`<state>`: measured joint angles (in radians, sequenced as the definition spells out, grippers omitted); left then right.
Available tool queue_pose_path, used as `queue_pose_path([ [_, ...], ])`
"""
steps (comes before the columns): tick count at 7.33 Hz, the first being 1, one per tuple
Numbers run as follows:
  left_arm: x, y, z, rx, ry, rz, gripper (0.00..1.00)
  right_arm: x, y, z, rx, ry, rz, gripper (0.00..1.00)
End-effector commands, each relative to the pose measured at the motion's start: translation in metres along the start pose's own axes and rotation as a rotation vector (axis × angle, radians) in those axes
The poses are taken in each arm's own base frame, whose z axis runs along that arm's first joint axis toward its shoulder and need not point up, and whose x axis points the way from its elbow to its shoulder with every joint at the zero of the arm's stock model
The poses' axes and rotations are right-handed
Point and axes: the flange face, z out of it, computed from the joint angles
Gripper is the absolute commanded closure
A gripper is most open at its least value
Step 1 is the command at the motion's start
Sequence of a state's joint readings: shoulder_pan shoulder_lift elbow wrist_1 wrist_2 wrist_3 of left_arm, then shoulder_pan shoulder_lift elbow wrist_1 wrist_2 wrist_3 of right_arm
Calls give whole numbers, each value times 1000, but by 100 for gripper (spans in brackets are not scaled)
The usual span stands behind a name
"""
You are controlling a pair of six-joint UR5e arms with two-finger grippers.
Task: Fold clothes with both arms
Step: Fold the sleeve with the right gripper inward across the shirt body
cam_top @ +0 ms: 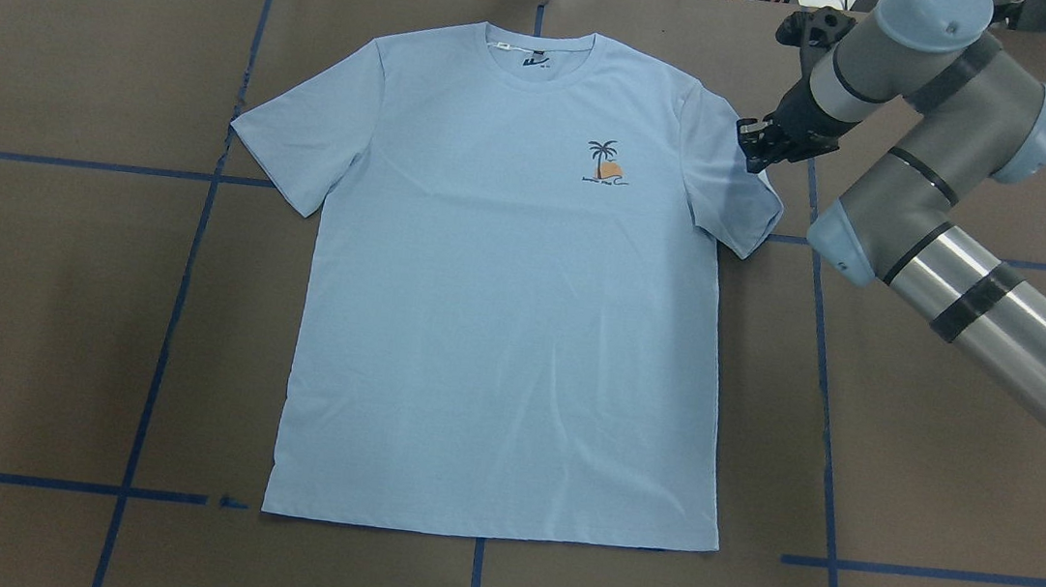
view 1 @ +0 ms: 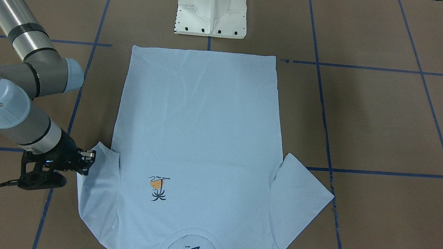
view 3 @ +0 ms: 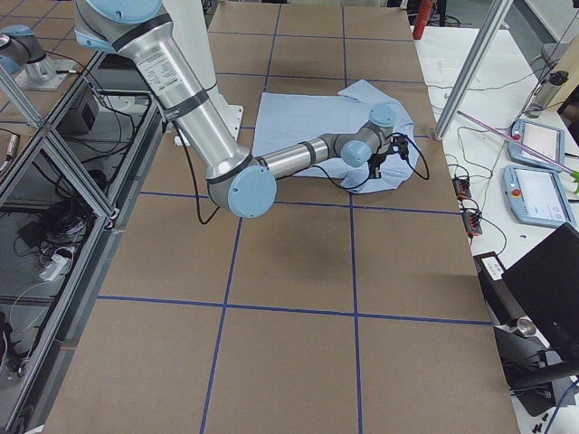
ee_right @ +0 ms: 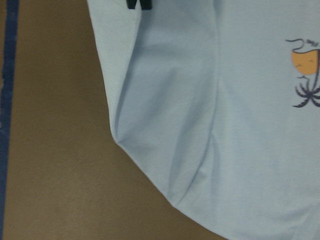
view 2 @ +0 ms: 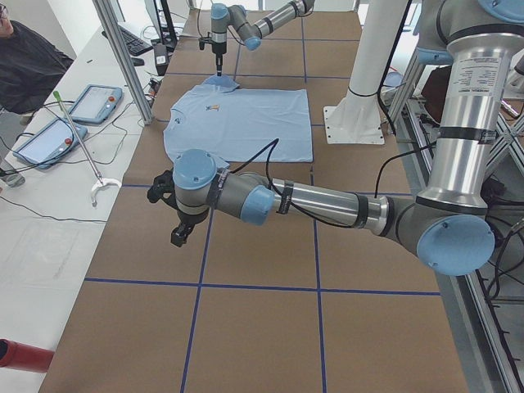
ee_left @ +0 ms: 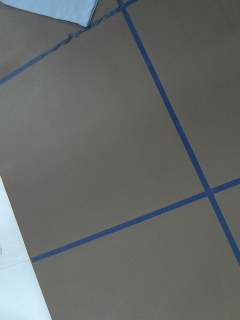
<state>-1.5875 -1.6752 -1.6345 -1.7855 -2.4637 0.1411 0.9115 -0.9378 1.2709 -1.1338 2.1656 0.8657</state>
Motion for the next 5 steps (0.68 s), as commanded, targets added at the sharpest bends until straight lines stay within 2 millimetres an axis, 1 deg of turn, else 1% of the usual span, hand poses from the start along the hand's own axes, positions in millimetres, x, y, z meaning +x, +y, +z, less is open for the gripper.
queue_pose_path([
  [1, -1, 1, 1, -2, 0, -3, 0, -111, 7, 15, 55, -14, 59, 100],
  [2, -1, 1, 1, -2, 0, -3, 0, -163, -24, 37, 100, 53, 70, 100],
  [3, -2, 1, 1, -3, 0, -4, 0, -194, -56, 48, 123, 105, 84, 100],
  [4, -1, 0, 0, -1, 0, -2, 0, -185, -63, 61, 166, 108, 74, 100],
  [5, 0, -2, 0, 0, 0, -1, 0, -183, -60, 72, 171, 117, 70, 100],
])
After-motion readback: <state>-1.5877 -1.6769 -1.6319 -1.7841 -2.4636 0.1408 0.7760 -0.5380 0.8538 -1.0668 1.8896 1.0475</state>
